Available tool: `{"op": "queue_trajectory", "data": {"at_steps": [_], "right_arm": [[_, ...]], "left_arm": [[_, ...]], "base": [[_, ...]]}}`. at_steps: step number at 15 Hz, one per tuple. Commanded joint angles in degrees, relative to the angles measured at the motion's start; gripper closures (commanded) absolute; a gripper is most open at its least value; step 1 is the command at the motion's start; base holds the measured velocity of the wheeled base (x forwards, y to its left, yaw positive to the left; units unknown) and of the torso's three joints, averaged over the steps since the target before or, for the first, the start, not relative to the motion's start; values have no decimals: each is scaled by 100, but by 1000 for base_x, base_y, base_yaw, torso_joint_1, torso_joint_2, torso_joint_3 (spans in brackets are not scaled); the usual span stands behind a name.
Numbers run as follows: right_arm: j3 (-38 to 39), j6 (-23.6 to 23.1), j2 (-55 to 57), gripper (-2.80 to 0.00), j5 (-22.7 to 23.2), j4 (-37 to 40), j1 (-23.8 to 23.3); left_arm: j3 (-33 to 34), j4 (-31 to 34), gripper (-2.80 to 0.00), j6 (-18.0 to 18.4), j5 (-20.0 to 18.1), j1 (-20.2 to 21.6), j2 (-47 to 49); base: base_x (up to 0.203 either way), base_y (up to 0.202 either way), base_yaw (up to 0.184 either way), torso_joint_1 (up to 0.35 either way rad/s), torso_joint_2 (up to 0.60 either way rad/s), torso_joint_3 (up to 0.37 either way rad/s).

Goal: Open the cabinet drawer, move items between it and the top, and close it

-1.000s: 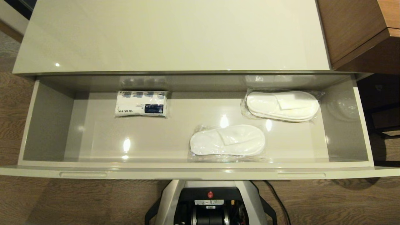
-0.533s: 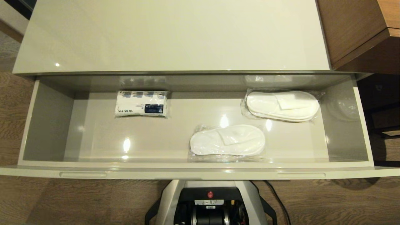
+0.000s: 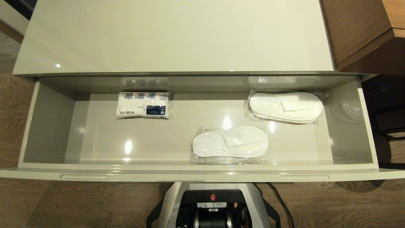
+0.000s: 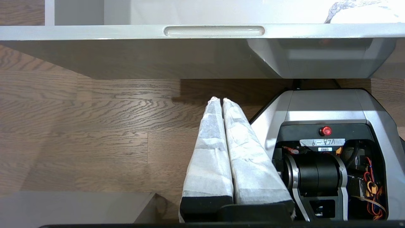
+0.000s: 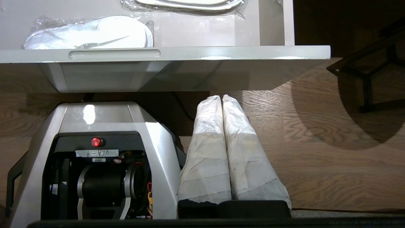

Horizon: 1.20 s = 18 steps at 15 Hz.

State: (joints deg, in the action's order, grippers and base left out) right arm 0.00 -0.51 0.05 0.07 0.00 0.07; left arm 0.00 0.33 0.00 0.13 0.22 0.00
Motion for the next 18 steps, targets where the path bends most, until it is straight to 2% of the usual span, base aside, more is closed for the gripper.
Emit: {"op": "queue_trajectory", "data": {"at_steps": [1,18], "right_arm": [[9,-2,4,0,1,0,1],[9,-2,4,0,1,0,1]], "left_arm": [[0,2,0,9,4,4,0],[0,2,0,0,4,4,9]], "base": [[0,0,0,0,0,0],[0,0,0,0,0,0]]}}
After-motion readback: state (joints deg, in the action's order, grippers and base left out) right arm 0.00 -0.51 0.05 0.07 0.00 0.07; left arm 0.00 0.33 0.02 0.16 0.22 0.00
